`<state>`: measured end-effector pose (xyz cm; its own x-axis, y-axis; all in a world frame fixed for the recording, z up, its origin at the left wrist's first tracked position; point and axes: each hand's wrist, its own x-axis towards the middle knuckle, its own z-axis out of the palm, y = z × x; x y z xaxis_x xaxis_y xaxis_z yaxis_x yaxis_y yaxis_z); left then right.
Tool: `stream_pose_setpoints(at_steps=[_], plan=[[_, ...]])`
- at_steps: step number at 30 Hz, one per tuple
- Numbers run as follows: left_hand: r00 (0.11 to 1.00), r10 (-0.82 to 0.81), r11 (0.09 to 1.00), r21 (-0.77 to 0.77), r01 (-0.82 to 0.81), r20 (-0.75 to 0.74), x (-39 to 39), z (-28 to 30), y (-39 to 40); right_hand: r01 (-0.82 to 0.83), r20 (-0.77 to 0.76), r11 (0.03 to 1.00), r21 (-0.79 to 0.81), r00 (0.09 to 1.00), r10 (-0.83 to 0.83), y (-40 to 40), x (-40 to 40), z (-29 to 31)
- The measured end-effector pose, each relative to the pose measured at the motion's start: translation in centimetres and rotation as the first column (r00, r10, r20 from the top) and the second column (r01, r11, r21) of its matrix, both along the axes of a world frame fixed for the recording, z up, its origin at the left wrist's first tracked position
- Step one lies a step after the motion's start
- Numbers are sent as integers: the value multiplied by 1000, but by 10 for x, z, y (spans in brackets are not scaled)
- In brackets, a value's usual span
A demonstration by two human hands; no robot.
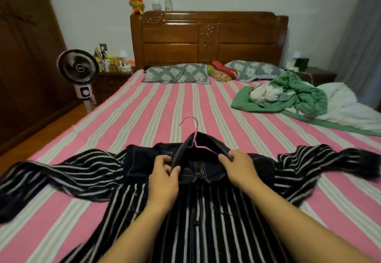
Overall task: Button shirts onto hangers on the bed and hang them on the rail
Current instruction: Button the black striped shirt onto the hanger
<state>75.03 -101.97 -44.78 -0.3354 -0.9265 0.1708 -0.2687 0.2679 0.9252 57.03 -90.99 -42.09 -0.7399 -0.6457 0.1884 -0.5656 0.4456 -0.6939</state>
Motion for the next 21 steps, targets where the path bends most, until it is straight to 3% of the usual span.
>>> stream_pose_setpoints(at_steps=[2, 5, 9, 13, 17, 21], plan=[[992, -10, 995, 96, 22, -127, 31, 7, 27, 29, 36, 999, -38, 999, -27, 51, 30, 12], [953, -79, 931, 320, 176, -293, 67, 13, 70, 94, 247, 983, -159, 968, -53, 114, 71, 11], [894, -135, 829, 446, 338, -427, 98, 0, 111, 179, 430, 935, -305, 902, -33, 146, 101, -32], [895, -76, 736, 581, 348, -439, 104, -19, 108, 278, 710, 850, -448, 688, 148, 148, 108, -50], [922, -48, 726, 621, 297, -385, 99, -21, 103, 148, 674, 931, -334, 728, 126, 142, 113, -43], [854, 49, 678, 645, 353, -518, 92, -22, 102, 306, 668, 849, -431, 740, 72, 125, 108, -44]])
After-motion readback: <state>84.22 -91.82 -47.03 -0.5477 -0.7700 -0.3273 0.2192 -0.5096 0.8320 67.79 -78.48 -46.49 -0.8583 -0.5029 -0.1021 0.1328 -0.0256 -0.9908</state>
